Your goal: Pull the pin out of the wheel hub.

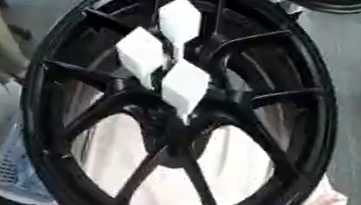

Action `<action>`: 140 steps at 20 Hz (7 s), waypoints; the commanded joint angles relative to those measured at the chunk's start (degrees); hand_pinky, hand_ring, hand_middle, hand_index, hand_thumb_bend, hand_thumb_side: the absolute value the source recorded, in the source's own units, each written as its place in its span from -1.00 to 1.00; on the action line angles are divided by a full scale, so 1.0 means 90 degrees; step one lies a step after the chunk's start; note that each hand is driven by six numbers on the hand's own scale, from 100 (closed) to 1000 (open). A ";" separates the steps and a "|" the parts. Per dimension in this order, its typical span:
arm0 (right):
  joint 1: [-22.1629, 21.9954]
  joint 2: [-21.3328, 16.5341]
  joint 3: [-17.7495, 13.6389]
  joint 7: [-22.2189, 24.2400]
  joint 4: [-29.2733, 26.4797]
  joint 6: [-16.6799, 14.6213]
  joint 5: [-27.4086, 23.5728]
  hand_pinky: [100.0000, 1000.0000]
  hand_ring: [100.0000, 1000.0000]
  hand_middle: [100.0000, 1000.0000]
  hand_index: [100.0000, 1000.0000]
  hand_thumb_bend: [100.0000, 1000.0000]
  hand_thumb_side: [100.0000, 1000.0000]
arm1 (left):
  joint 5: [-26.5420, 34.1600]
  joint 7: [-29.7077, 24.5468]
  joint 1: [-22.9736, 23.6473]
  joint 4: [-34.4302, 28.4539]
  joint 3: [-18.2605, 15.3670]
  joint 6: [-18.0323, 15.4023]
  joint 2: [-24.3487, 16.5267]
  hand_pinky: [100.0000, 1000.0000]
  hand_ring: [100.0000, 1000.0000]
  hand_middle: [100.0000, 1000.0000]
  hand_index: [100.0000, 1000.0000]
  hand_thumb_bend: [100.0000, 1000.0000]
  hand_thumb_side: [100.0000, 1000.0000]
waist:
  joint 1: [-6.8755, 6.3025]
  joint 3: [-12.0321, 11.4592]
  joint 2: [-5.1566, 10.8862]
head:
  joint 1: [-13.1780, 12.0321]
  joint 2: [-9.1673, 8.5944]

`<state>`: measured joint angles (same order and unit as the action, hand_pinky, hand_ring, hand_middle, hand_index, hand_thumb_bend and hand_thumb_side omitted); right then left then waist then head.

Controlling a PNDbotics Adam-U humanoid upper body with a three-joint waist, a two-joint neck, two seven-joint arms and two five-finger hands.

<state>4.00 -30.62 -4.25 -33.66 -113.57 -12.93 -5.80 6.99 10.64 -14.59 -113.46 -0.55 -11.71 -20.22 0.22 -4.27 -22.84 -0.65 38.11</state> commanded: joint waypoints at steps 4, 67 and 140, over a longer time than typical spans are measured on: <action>0.0010 -0.0102 -0.0062 -0.0014 -0.0113 0.0002 0.0046 0.19 0.57 0.42 0.35 -1.00 -0.34 | -0.0111 0.0055 -0.0122 -0.0126 -0.0035 -0.0191 -0.0616 0.51 0.38 0.14 0.45 -1.00 0.34 | -0.0038 0.0033 0.0090 | -0.0012 0.0025; -0.0279 -0.0183 0.0132 0.0069 -0.0113 0.0116 0.0010 0.19 0.56 0.42 0.34 -1.00 -0.28 | -0.1414 -0.6589 -0.5543 0.1073 0.3323 0.1967 -0.3050 0.65 0.62 0.45 0.69 -0.69 -0.49 | -0.0276 0.0304 0.0349 | 0.0097 0.0173; -0.0231 -0.0024 0.0005 -0.0229 -0.0113 0.0068 0.0015 0.18 0.56 0.41 0.34 -1.00 -0.26 | 0.0122 -0.3867 -0.3900 0.0764 0.0937 0.2724 -0.4291 0.15 -0.17 -0.63 -0.25 -1.00 -0.48 | -0.0189 0.0258 0.0170 | 0.0026 0.0160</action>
<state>1.83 -29.12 -3.62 -35.54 -113.57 -12.27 -6.11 7.62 -24.97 -49.15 -105.96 9.46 12.88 -56.28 -1.56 -2.07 -22.94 -0.56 40.14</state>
